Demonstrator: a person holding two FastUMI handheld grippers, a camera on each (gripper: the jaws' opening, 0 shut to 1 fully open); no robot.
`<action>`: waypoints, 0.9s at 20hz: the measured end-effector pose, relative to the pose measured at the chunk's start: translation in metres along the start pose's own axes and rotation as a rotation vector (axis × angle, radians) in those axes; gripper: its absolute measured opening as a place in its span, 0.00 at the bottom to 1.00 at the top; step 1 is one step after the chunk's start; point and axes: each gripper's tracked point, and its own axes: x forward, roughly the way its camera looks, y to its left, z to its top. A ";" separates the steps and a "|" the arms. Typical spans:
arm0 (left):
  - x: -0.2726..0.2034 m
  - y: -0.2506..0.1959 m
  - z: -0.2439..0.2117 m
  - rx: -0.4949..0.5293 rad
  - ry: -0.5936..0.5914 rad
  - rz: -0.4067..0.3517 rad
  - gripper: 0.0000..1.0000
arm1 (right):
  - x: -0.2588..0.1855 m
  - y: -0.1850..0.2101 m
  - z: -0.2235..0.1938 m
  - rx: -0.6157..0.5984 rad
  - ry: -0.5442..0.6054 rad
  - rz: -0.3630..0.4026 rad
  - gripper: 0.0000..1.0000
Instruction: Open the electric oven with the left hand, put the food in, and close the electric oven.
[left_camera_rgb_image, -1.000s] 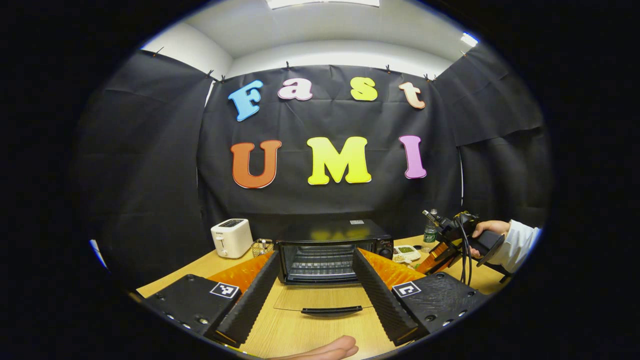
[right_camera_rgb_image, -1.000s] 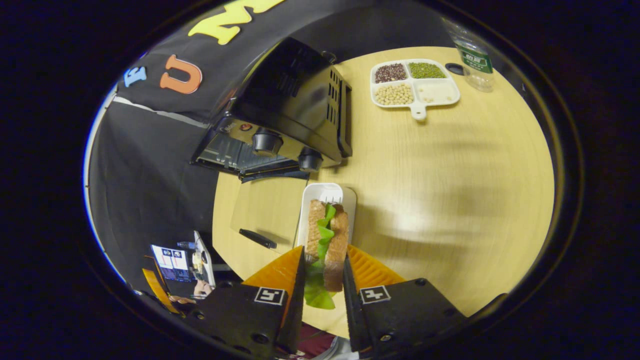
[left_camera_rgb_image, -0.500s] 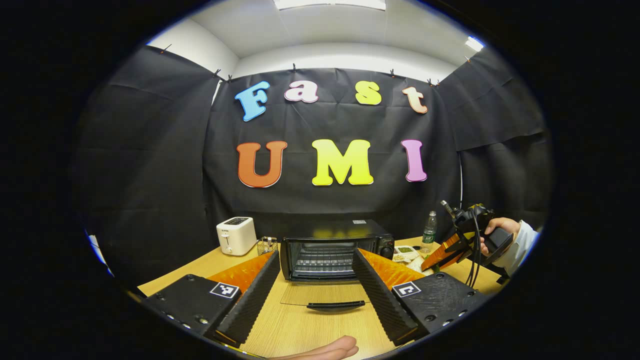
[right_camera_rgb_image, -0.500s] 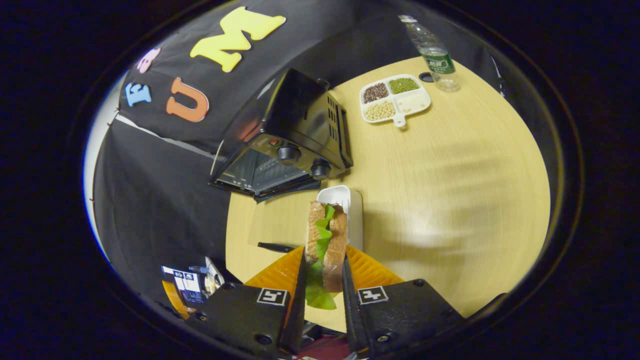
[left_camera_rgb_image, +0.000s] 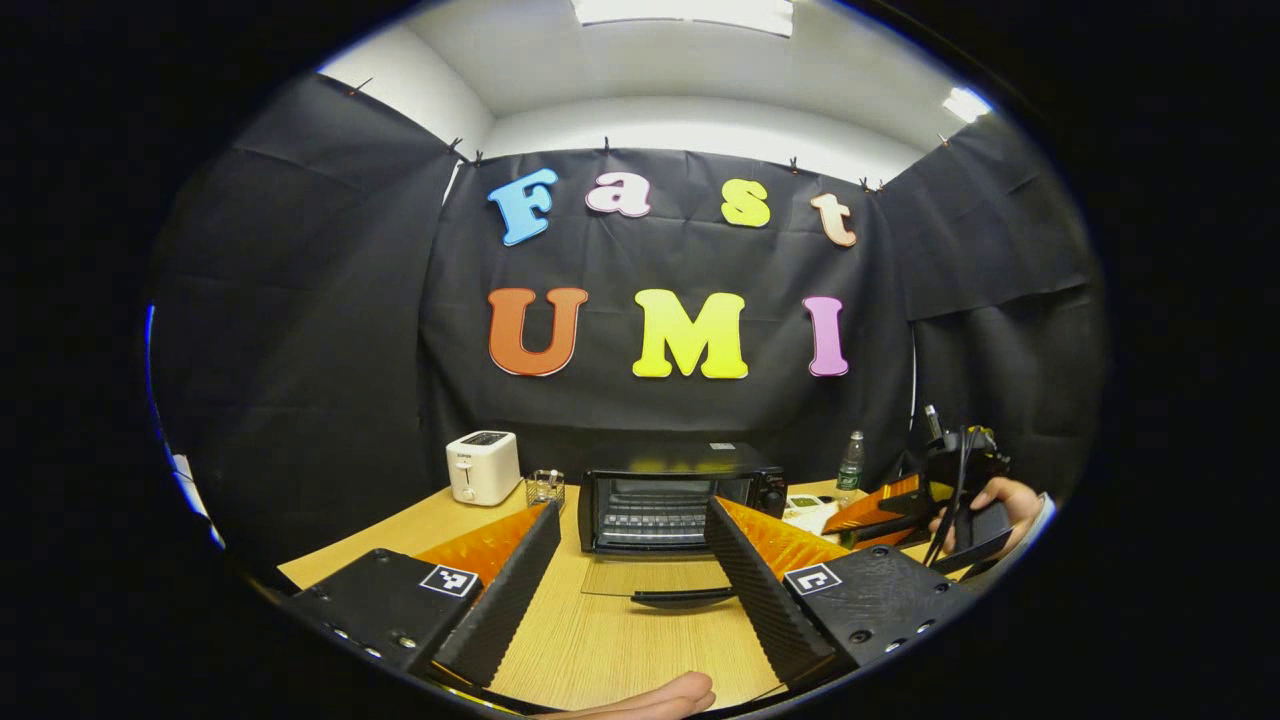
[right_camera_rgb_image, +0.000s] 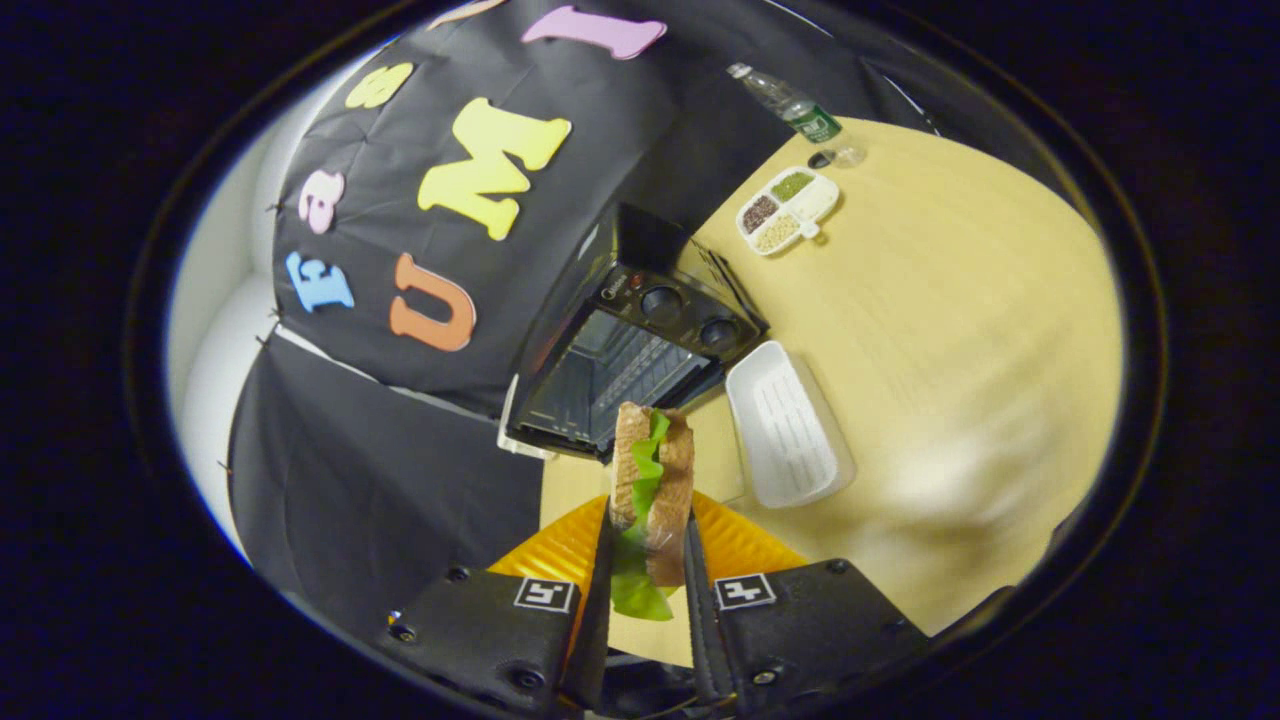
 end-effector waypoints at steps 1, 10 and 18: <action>-0.002 0.004 -0.002 -0.005 0.002 -0.003 0.95 | 0.010 0.004 -0.006 0.030 -0.024 0.019 0.34; 0.002 0.051 -0.027 0.000 0.035 0.015 0.95 | 0.122 0.034 0.011 0.183 -0.461 0.076 0.34; 0.020 0.094 -0.053 -0.031 0.094 0.062 0.95 | 0.222 0.050 0.072 0.185 -0.642 0.068 0.34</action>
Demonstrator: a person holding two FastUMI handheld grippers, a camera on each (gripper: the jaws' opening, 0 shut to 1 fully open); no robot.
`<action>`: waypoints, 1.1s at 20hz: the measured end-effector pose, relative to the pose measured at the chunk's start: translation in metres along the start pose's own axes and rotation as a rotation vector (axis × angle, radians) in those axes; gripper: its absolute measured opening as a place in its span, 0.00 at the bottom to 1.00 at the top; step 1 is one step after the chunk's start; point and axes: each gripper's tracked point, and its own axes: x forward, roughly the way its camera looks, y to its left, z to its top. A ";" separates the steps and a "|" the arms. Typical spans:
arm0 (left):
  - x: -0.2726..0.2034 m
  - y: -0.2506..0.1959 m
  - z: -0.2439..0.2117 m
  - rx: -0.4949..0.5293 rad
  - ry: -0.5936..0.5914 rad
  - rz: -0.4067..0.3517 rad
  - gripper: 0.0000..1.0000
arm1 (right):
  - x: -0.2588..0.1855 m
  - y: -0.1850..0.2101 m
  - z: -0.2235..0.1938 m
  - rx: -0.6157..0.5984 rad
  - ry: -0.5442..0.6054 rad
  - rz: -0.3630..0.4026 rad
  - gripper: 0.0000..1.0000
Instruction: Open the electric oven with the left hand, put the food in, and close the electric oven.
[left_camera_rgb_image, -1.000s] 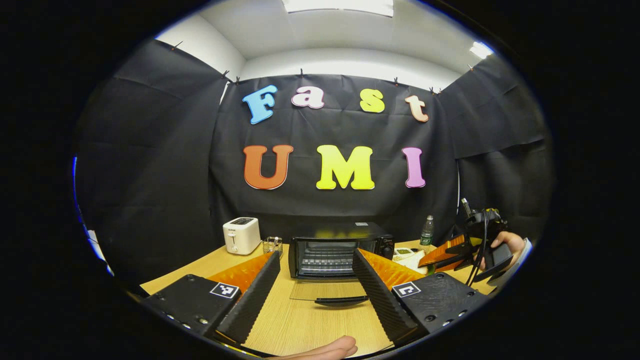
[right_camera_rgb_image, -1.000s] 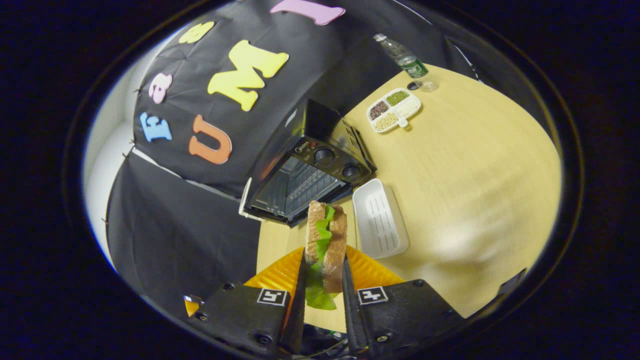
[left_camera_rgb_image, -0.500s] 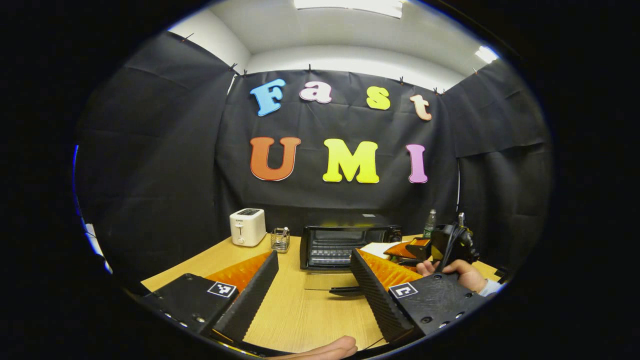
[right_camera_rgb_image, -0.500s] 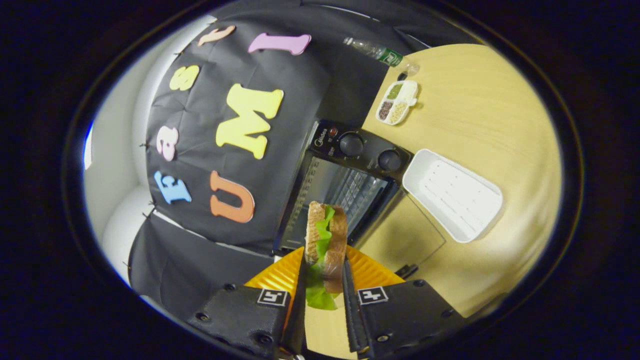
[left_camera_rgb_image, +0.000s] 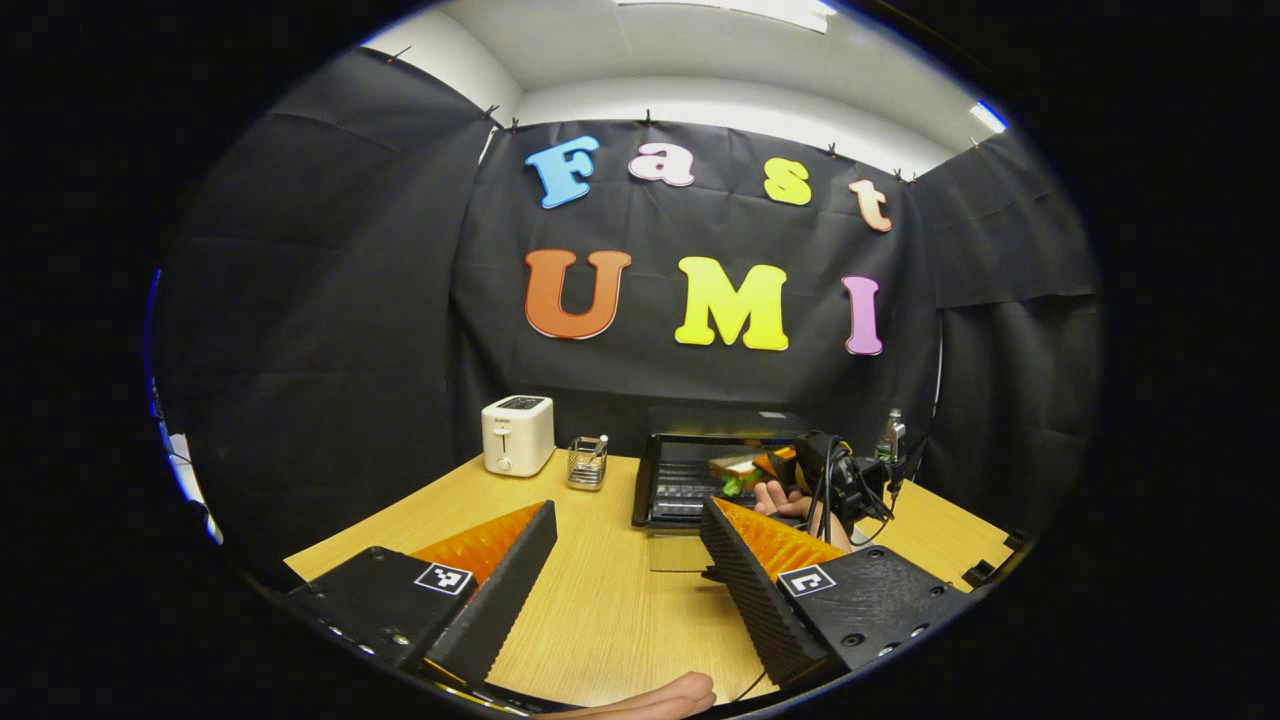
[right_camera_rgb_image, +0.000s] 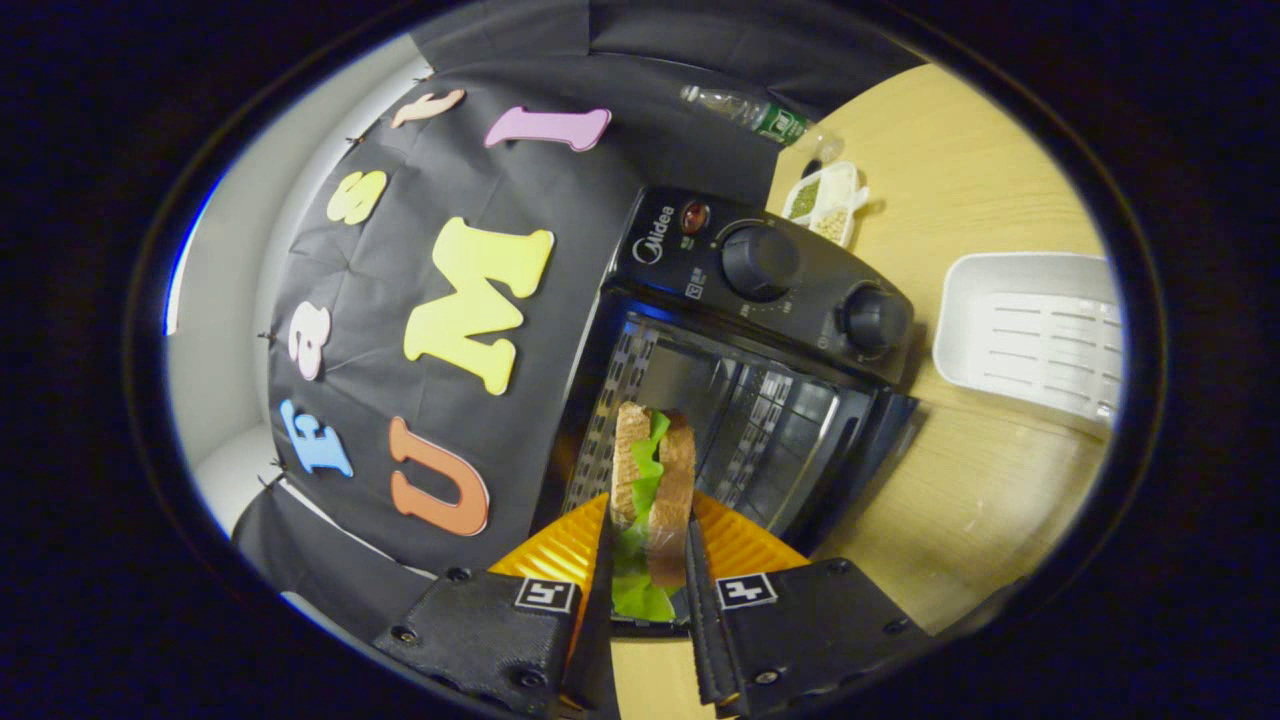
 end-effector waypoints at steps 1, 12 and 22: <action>0.003 0.004 -0.004 -0.001 0.015 0.011 0.95 | 0.012 -0.002 0.000 -0.014 -0.021 -0.011 0.34; 0.011 0.012 -0.012 -0.001 0.024 0.005 0.95 | 0.065 -0.033 -0.012 -0.147 -0.011 -0.097 0.39; 0.017 0.014 -0.028 -0.025 0.066 0.012 0.95 | 0.061 -0.032 -0.032 -0.621 0.131 -0.173 0.99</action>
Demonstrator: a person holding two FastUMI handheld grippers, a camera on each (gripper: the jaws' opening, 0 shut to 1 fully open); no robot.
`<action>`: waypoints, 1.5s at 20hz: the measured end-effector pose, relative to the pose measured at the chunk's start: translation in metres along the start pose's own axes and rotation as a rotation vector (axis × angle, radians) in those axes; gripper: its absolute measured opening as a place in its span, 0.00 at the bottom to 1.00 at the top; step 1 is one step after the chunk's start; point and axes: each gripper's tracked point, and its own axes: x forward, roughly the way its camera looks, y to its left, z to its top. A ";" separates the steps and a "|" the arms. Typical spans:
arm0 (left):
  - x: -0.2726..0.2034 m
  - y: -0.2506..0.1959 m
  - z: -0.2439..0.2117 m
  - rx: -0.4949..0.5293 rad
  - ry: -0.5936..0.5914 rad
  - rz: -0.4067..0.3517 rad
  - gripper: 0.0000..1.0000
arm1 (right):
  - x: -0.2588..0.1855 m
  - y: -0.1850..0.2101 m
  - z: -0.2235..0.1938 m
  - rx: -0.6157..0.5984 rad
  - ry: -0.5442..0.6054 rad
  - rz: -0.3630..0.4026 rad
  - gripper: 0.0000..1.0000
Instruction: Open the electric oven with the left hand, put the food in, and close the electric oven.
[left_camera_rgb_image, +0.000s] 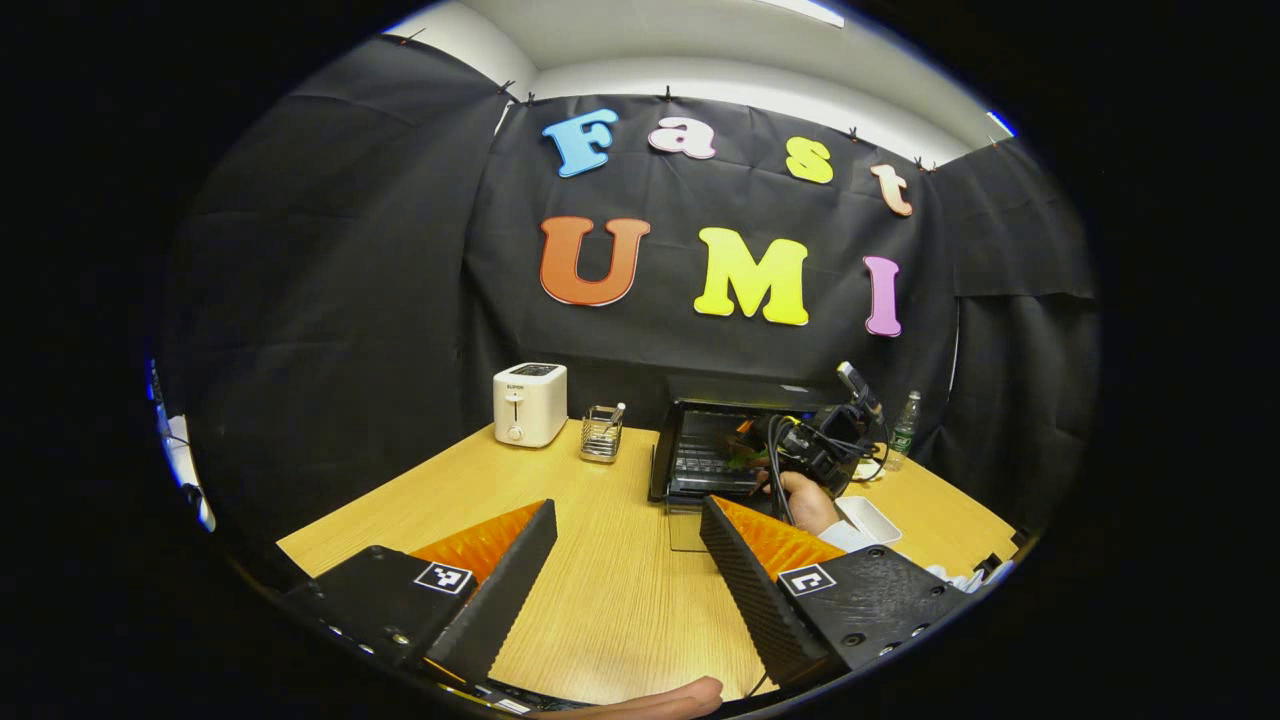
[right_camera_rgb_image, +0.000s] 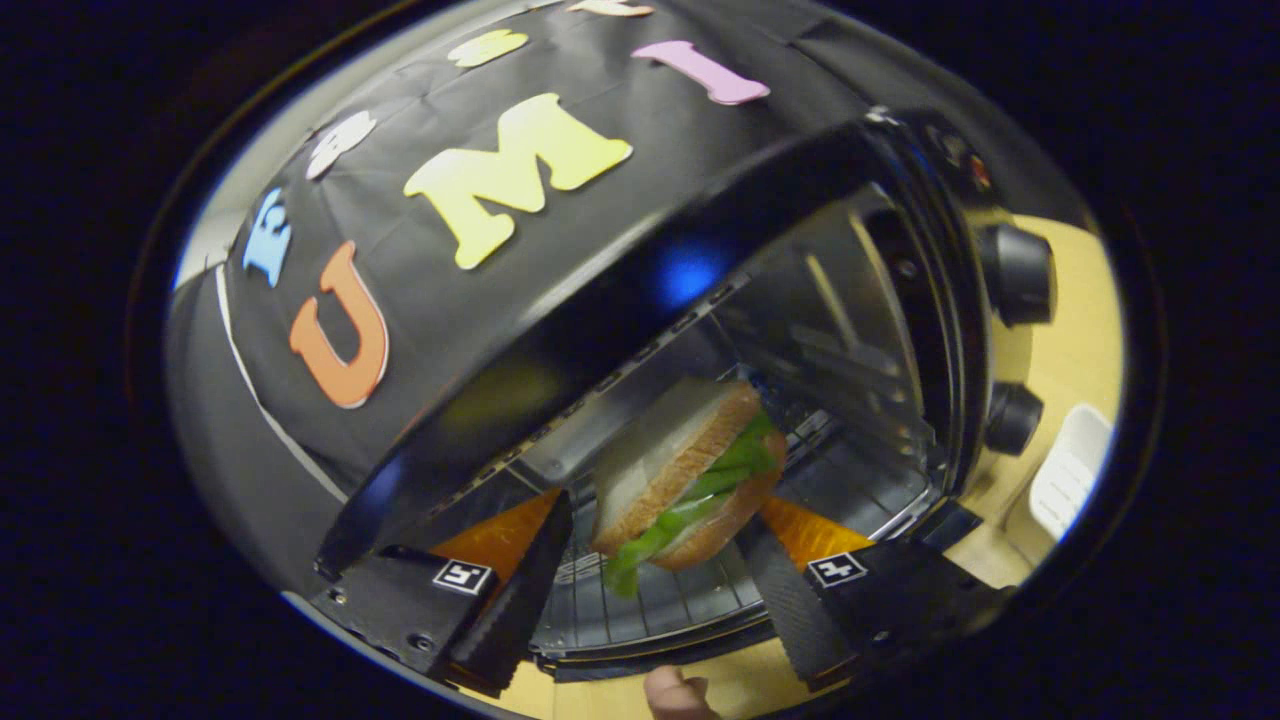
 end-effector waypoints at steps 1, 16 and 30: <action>0.000 -0.001 -0.001 0.001 0.001 0.000 0.95 | 0.000 -0.002 -0.001 -0.058 0.012 -0.010 0.99; 0.019 -0.007 -0.045 0.012 0.117 0.018 0.96 | -0.049 -0.029 -0.044 -0.543 0.330 -0.084 1.00; 0.047 -0.058 -0.096 0.012 0.254 -0.025 0.95 | -0.178 -0.021 0.023 -0.560 0.230 0.114 0.98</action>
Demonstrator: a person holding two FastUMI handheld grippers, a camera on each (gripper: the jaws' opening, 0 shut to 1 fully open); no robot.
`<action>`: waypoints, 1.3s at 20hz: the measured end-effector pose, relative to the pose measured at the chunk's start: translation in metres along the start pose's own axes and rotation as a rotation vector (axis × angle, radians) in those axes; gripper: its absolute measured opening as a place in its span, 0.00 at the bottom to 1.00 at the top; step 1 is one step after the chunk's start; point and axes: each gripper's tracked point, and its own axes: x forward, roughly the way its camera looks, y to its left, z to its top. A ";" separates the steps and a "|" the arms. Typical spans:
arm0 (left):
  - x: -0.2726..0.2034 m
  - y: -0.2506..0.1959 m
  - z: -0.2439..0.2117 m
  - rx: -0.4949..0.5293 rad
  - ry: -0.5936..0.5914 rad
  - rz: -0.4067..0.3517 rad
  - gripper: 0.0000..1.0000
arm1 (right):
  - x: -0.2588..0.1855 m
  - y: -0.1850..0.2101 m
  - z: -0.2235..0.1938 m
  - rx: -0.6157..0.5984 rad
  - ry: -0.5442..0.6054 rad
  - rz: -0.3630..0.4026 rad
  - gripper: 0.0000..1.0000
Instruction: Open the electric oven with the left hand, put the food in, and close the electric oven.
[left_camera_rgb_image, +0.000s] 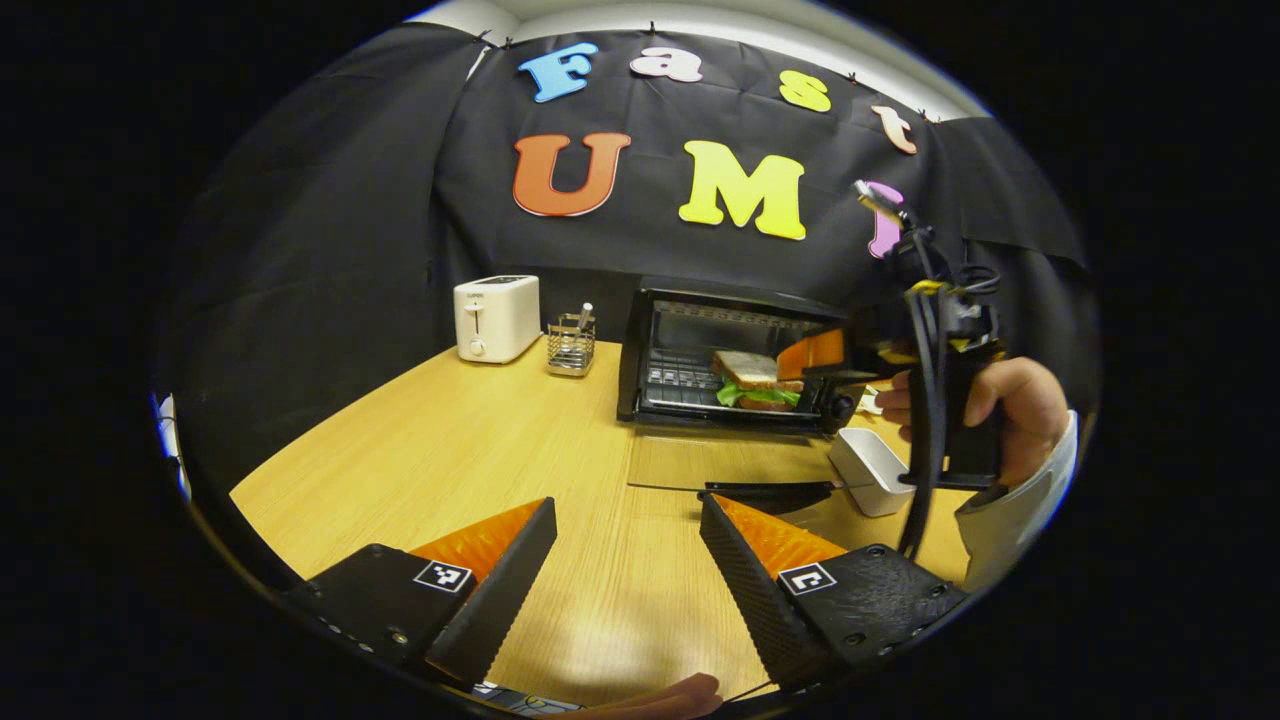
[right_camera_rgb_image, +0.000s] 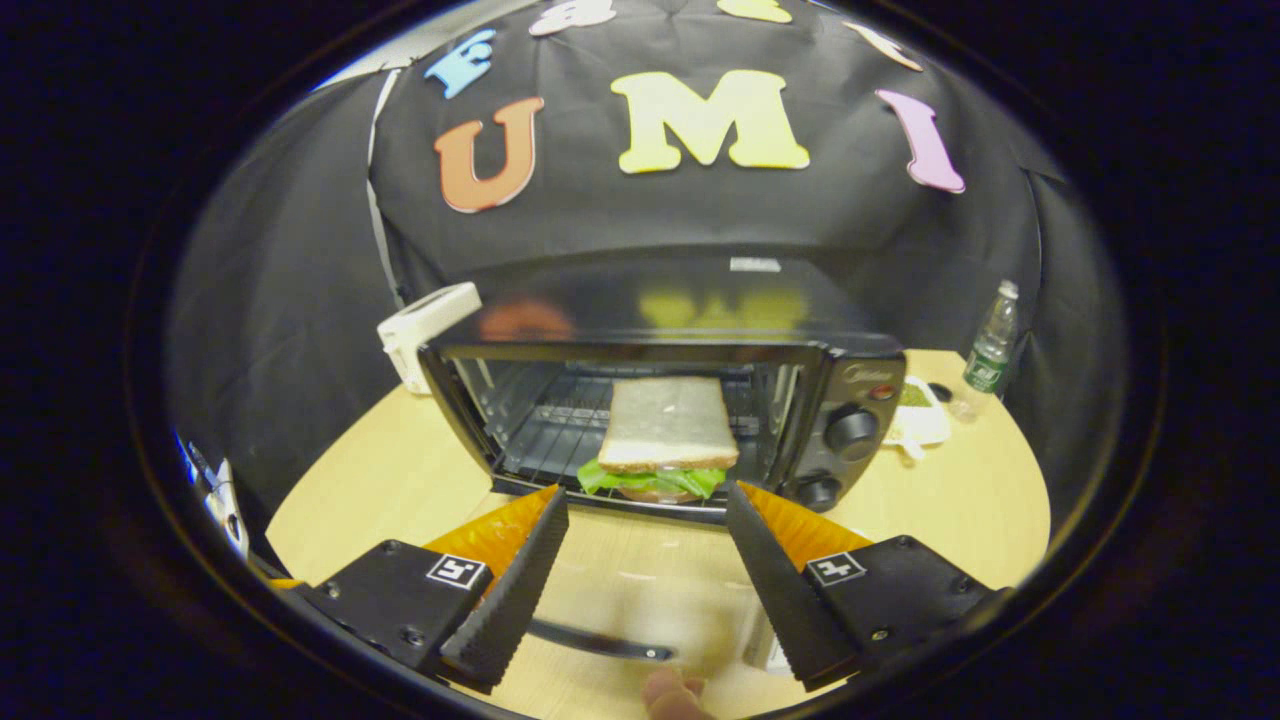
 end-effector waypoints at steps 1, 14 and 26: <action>0.005 -0.007 -0.001 0.006 0.011 -0.010 0.96 | -0.018 -0.004 0.008 -0.006 -0.042 -0.002 0.97; 0.060 -0.107 -0.028 0.086 0.184 -0.122 0.95 | -0.207 -0.122 0.089 0.021 -0.435 -0.077 0.96; 0.097 -0.124 -0.055 0.123 0.292 -0.064 0.95 | -0.264 -0.157 0.095 0.014 -0.552 -0.080 0.96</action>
